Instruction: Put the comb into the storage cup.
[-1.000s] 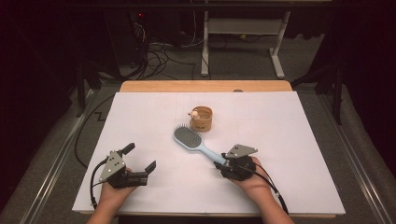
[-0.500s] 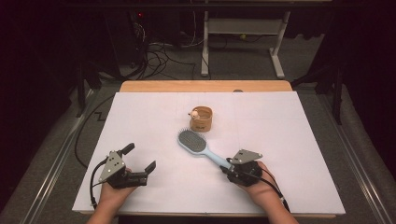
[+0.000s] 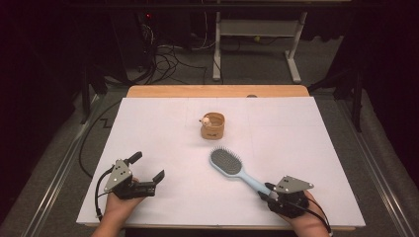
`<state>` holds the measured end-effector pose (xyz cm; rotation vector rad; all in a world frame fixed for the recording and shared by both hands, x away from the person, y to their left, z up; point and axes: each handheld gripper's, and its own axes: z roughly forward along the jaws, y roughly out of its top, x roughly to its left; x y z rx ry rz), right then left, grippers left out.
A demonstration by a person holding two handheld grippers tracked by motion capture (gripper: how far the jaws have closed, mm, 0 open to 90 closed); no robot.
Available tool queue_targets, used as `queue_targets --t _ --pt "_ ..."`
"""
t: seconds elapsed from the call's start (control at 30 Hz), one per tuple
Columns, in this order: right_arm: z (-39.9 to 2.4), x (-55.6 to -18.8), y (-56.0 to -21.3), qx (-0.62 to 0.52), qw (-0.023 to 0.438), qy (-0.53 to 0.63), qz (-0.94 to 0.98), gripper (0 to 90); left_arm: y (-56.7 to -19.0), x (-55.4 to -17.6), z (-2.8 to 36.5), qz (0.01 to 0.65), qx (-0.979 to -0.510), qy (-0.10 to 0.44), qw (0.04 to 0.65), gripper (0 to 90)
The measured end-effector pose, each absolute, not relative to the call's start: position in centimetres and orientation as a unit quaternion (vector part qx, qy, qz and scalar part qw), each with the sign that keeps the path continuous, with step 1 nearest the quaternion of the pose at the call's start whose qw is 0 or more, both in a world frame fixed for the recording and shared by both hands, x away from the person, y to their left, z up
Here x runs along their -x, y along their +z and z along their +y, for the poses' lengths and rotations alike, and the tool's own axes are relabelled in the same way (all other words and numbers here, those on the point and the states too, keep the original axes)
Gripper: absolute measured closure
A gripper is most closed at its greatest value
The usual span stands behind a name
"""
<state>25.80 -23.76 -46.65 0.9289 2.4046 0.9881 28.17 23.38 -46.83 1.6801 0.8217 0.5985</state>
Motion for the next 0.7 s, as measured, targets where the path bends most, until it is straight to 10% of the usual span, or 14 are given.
queue_targets --t 0.47,0.7 --pt "-26.3 -24.4 -46.8 -0.344 0.190 0.358 0.847 60.8 -46.9 -28.4 23.5 0.365 -0.711 0.250 0.547 0.0" --pt "-26.3 -24.4 -46.5 -0.354 0.184 0.395 0.828 42.6 -46.9 -28.5 23.4 0.365 -0.716 0.250 0.540 0.0"
